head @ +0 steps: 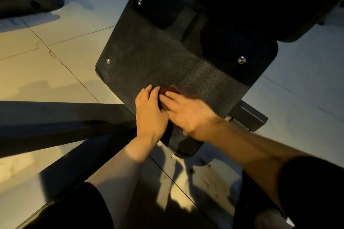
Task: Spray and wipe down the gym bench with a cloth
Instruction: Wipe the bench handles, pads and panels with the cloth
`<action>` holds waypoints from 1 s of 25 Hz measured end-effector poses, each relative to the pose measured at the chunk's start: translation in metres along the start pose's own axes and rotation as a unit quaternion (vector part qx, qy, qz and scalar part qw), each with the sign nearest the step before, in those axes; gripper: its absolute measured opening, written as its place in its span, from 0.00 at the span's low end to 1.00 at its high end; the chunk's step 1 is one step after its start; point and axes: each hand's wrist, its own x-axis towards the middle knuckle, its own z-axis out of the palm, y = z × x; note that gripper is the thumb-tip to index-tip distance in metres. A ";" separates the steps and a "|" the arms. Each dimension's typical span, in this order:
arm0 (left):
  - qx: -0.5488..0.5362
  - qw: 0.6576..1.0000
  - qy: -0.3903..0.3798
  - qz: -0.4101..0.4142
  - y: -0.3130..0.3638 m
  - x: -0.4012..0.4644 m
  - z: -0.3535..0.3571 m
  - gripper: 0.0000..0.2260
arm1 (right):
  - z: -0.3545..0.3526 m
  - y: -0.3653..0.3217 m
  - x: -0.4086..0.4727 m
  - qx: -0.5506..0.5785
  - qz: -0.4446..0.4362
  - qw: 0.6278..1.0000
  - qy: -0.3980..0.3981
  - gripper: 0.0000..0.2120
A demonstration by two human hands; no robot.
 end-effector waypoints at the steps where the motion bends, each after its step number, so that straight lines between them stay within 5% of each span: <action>1: 0.002 1.000 0.002 0.000 0.001 0.005 -0.002 0.27 | -0.003 0.019 0.004 0.001 0.007 1.000 -0.002 0.26; 2: 0.004 1.000 0.003 -0.001 0.001 0.011 -0.003 0.27 | -0.013 0.044 0.006 0.046 0.051 0.997 0.037 0.27; 4: 0.003 1.000 0.001 -0.011 0.002 0.020 -0.004 0.28 | -0.025 0.089 0.002 0.143 0.280 0.934 0.170 0.25; 5: 0.001 1.000 0.000 -0.012 0.003 0.024 -0.004 0.28 | -0.025 0.094 0.004 0.100 0.341 0.916 0.187 0.24; 8: -0.001 1.000 0.020 -0.009 -0.001 0.034 -0.001 0.27 | -0.010 0.048 0.030 -0.033 0.199 0.976 0.081 0.25; 10: 0.009 0.999 0.027 -0.020 -0.009 0.034 0.000 0.26 | 0.005 0.000 0.030 -0.007 0.060 0.998 -0.011 0.27; 12: 0.017 0.998 0.024 -0.054 -0.020 0.031 -0.003 0.26 | 0.000 0.000 0.027 0.049 0.012 0.999 -0.014 0.30; 14: 0.019 0.997 0.021 -0.067 -0.023 0.031 -0.006 0.27 | -0.012 0.038 0.032 0.043 0.066 0.997 0.016 0.30; 17: 0.015 0.998 0.005 -0.055 -0.013 0.033 -0.006 0.28 | -0.032 0.101 0.034 0.091 0.301 0.940 0.133 0.28; 19: 0.007 0.999 0.003 -0.043 -0.009 0.038 -0.005 0.28 | -0.027 0.089 0.038 0.066 0.338 0.928 0.144 0.28; 22: -0.011 0.999 0.014 -0.038 -0.012 0.041 -0.003 0.25 | -0.004 0.024 0.036 0.048 0.129 0.989 0.057 0.28; 25: -0.024 0.999 0.029 -0.031 -0.017 0.037 -0.005 0.24 | 0.004 0.016 0.037 0.091 0.013 0.996 -0.003 0.28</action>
